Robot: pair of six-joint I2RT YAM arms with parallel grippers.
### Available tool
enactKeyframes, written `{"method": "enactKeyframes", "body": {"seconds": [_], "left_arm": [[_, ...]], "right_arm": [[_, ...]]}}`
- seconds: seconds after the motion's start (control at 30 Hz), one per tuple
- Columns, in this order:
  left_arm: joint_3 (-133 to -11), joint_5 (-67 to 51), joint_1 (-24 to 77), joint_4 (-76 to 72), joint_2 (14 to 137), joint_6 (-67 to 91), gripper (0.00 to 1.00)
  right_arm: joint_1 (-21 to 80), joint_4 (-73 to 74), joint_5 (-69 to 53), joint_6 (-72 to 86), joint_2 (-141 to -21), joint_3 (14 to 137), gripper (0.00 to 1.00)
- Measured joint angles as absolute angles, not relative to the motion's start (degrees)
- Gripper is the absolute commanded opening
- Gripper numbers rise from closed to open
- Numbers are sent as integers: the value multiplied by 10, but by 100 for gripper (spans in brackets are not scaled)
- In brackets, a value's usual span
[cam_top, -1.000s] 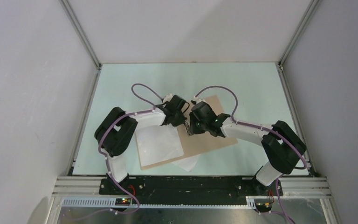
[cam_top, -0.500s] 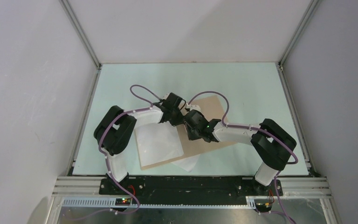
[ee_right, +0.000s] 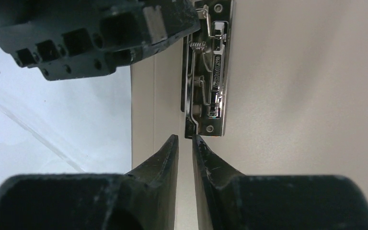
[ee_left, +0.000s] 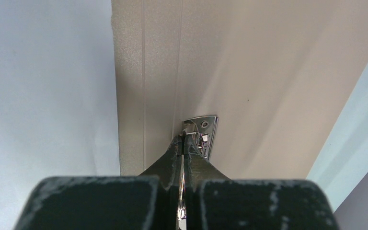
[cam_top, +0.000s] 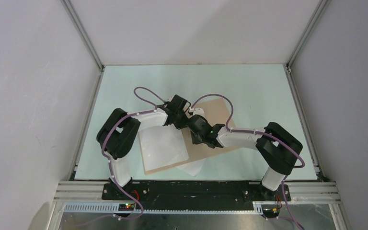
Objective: Put the files into the folder
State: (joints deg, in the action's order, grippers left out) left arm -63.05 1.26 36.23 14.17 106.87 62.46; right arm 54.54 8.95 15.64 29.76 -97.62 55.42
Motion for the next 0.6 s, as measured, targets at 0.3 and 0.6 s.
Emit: {"method": "enactKeyframes", "body": {"seconds": [0.3,0.6], "left_arm": [[-630,12,362,142,1069,624,0],[-628,4,360,140,1069,622,0]], "right_arm": [[554,87,175,294,-993,568,21],[562,85,207,284,-1010,581,15]]}}
